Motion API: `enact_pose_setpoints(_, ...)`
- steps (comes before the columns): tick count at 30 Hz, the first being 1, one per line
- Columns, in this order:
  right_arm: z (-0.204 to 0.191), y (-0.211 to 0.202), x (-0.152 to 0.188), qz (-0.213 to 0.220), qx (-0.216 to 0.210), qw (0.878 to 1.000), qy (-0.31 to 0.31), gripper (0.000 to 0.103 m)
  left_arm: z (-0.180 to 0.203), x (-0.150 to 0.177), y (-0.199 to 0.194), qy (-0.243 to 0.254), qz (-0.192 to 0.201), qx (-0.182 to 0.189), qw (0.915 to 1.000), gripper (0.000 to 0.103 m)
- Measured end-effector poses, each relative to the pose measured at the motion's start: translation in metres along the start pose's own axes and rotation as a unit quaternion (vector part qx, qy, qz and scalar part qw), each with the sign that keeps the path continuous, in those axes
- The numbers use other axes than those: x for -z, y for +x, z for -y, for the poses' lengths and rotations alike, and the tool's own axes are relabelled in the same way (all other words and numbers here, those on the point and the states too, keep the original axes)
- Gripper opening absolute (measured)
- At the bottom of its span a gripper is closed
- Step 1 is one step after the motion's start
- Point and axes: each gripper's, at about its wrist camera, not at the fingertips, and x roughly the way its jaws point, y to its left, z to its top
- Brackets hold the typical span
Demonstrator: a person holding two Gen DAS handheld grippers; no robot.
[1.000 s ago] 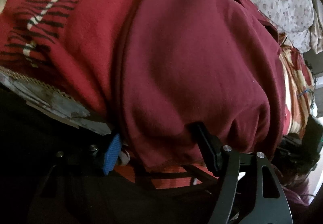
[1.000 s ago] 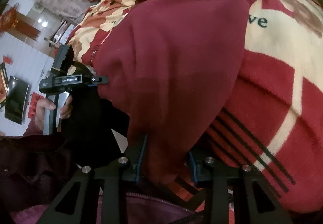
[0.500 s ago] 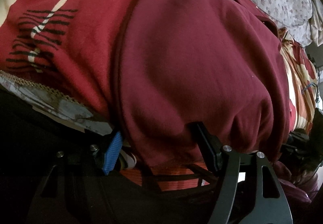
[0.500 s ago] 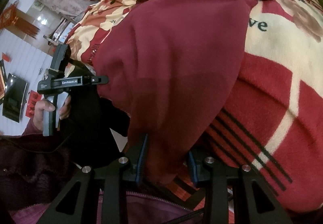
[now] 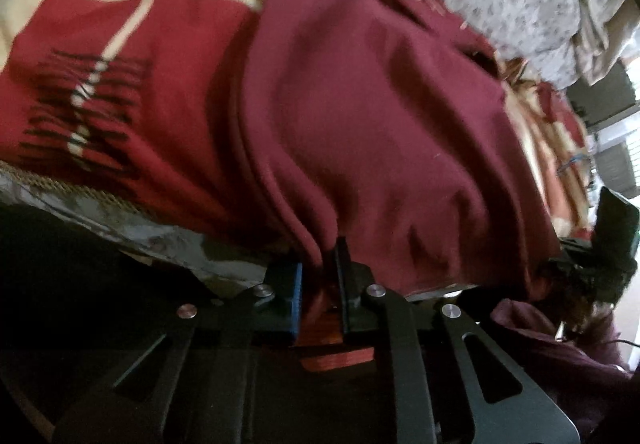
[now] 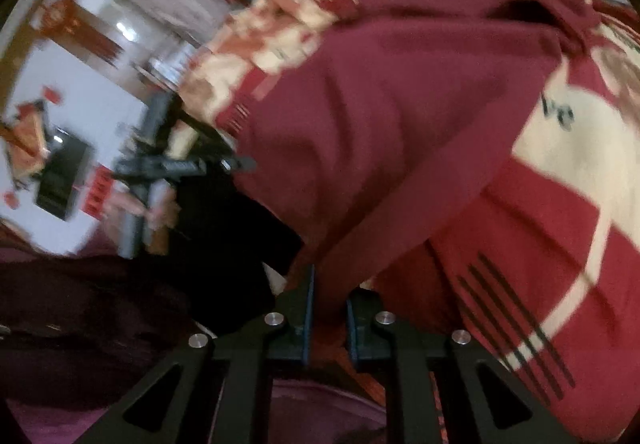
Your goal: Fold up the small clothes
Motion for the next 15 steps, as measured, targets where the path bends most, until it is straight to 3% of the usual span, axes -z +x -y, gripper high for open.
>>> enact_pose_setpoints(4, -0.002, -0.022, -0.016, 0.049, -0.027, 0.998, 0.002, 0.012, 0.004, -0.011, -0.023, 0.001, 0.028, 0.02, 0.9994, 0.012)
enact_pose_setpoints(7, 0.001, -0.029, -0.027, 0.074, -0.022, 0.997, 0.003, 0.012, 0.011, -0.026, -0.038, 0.006, 0.051, 0.034, 0.9981, 0.012)
enact_pose_setpoints(11, 0.006, -0.045, -0.046, 0.115, -0.016, 0.993, 0.011, 0.012, 0.019, -0.054, -0.054, 0.011, 0.08, 0.046, 0.9957, 0.01)
enact_pose_setpoints(15, 0.021, -0.071, -0.067, 0.172, -0.039, 0.984, 0.035, 0.012, 0.032, -0.087, -0.066, 0.025, 0.113, 0.052, 0.9919, 0.009)
